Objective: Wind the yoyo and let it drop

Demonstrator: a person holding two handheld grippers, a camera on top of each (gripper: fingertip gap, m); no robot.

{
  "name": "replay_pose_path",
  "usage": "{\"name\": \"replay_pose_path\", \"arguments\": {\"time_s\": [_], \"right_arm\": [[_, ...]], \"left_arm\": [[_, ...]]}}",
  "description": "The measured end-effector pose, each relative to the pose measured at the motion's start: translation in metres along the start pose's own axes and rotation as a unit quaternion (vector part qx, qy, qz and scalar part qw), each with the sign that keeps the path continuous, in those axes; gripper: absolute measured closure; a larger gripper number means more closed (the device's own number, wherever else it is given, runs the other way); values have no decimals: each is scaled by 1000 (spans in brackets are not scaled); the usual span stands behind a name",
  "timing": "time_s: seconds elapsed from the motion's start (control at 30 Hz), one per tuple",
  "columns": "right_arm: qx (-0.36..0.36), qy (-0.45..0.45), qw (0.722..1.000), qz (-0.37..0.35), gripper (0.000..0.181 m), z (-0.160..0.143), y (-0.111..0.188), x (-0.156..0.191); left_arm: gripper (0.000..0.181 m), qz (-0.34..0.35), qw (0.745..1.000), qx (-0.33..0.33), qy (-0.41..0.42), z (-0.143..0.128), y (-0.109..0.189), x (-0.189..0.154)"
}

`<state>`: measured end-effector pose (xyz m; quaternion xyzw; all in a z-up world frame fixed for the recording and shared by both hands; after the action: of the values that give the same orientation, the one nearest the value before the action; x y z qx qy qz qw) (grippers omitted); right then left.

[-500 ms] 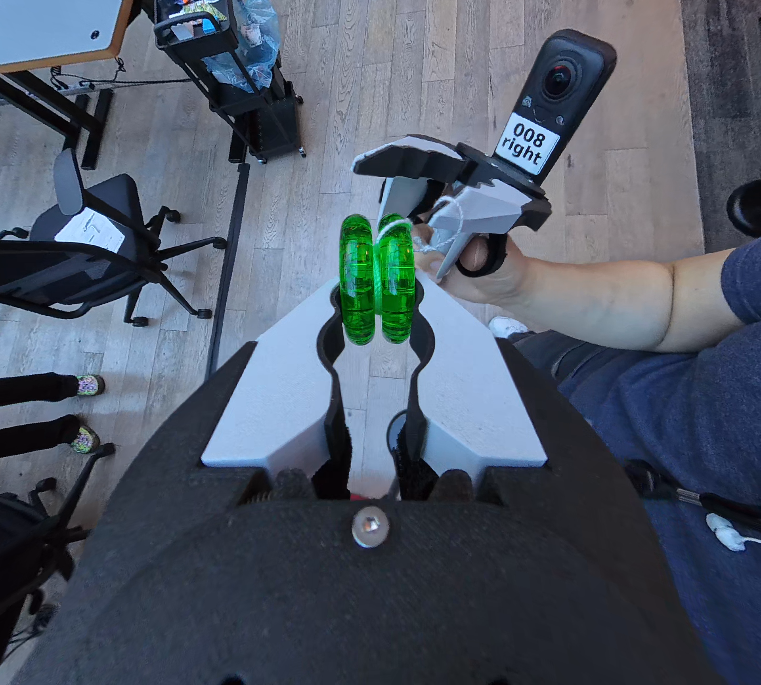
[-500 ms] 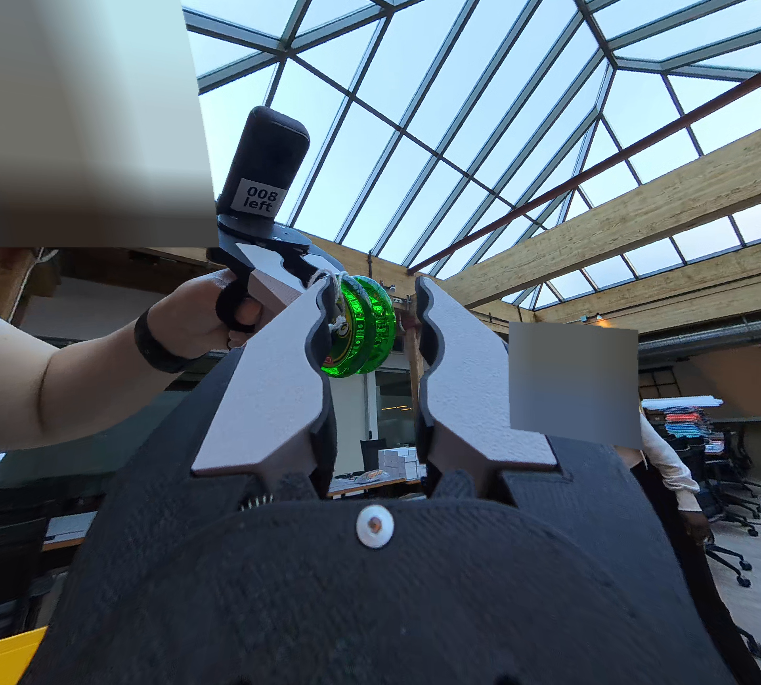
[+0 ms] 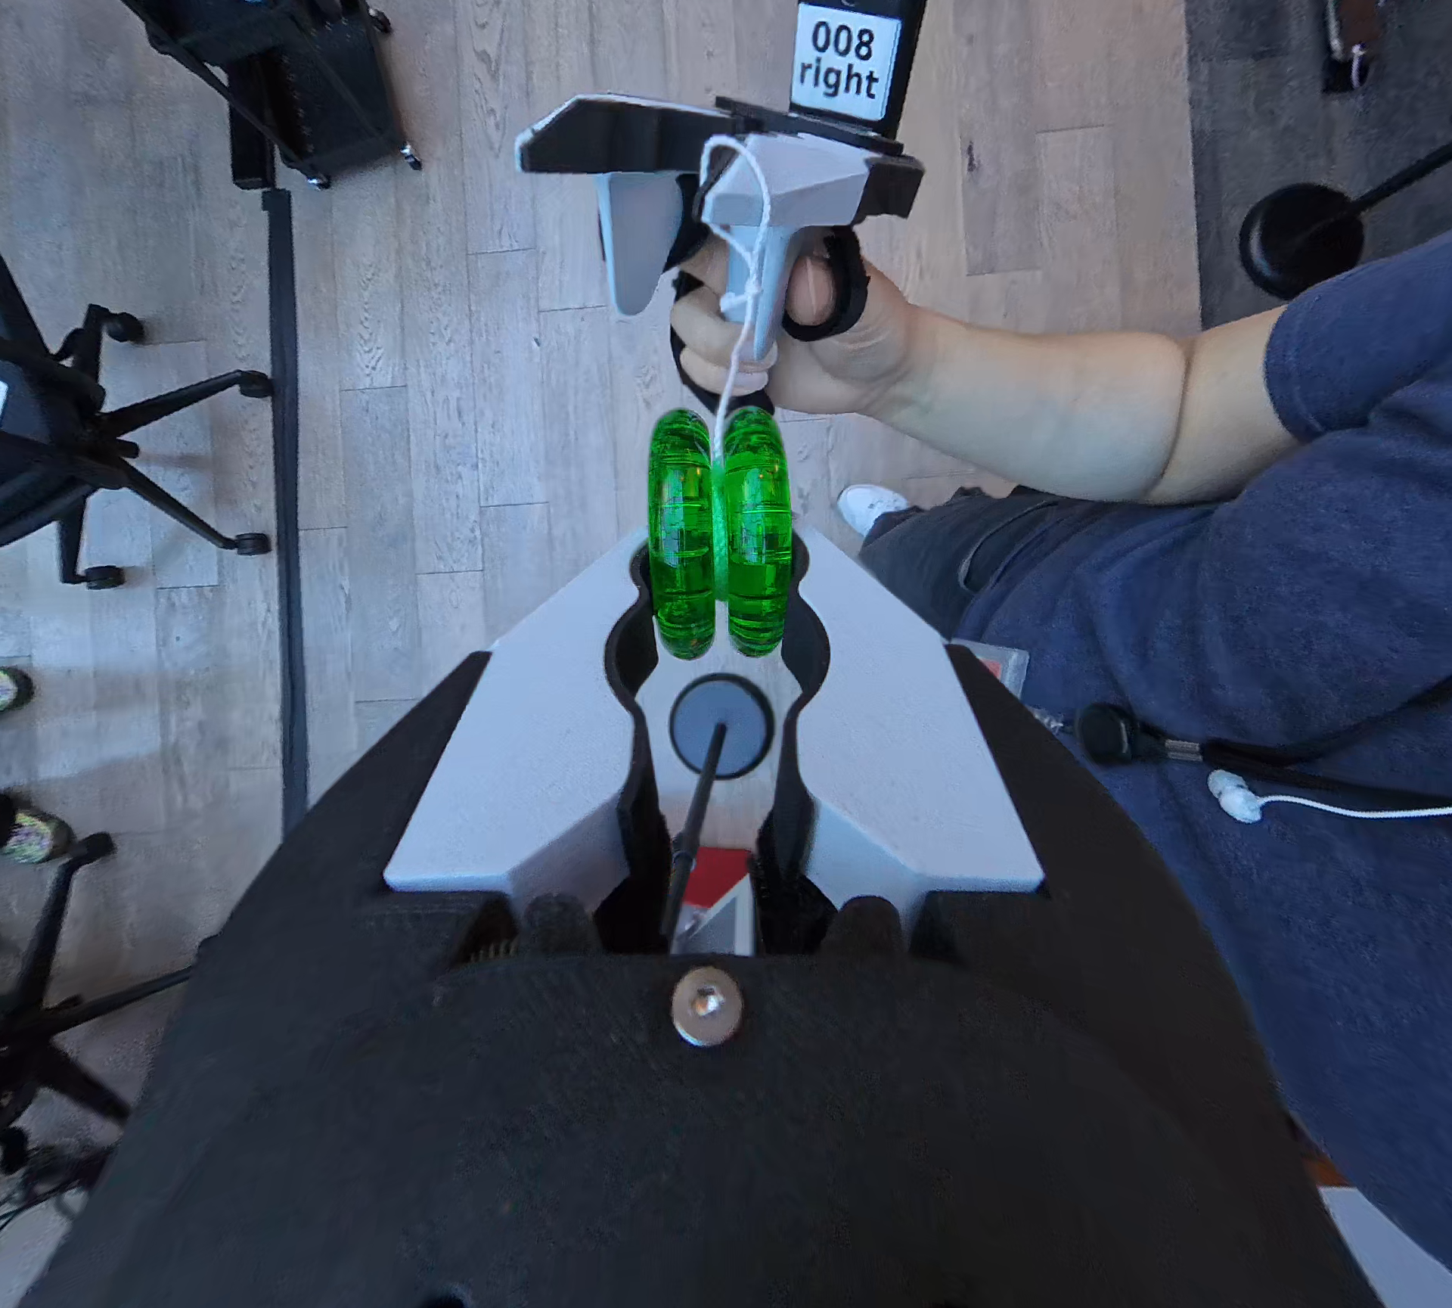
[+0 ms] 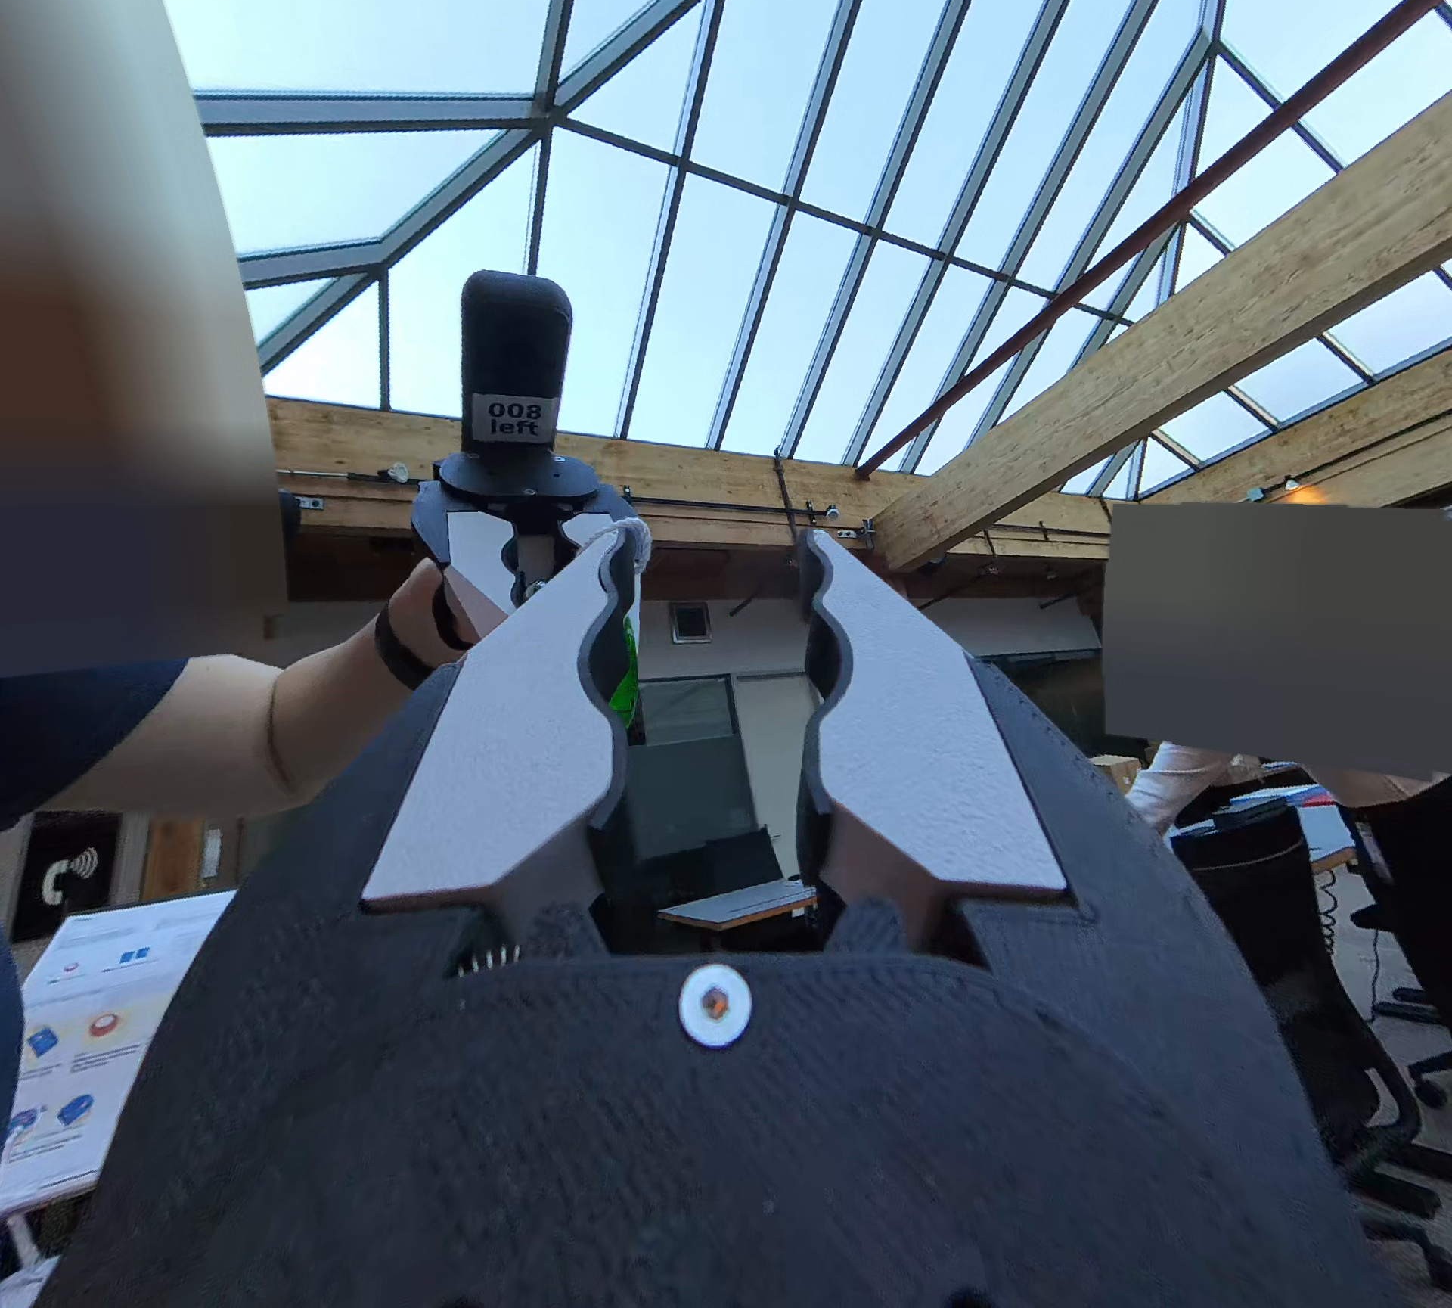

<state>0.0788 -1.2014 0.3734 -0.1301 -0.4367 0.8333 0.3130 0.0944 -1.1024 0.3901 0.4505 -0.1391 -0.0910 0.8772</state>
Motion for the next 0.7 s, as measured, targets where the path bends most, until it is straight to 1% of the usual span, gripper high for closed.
{"name": "replay_pose_path", "arguments": {"time_s": [0.1,0.2,0.27,0.37,0.43,0.47,0.53,0.6,0.7], "right_arm": [[4,-9,999,45,141,-7,2,8],[5,0,996,88,141,-11,2,19],[3,17,992,127,141,-10,1,30],[20,61,987,149,140,-9,0,42],[37,81,983,161,139,-10,-1,48],[39,86,982,164,139,-9,0,49],[19,85,984,154,139,-2,2,47],[-9,80,987,138,139,3,6,42],[-23,84,991,102,139,1,11,29]], "left_arm": [[155,-27,999,-34,31,0,-1,-2],[155,-86,990,-81,82,4,0,-9],[155,-124,981,-100,114,5,1,-12],[155,-161,969,-111,149,1,2,-12],[155,-189,963,-101,165,-2,3,-13],[155,-189,963,-94,167,-5,2,-12],[155,-171,970,-74,153,-12,-2,-8],[154,-174,970,-71,154,-13,-4,-9],[154,-161,974,-73,145,-10,-8,-10]]}}
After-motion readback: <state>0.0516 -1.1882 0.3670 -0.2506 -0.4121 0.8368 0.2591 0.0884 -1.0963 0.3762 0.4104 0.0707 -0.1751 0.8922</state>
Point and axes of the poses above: each gripper's, where its closed fingertips meet, y back along the fingers, z out of its top, x = y × z across the jaws, the point moved 3 cm from there along y, back along the fingers, and after that the axes turned 8 degrees about z, right-handed, at the moved point
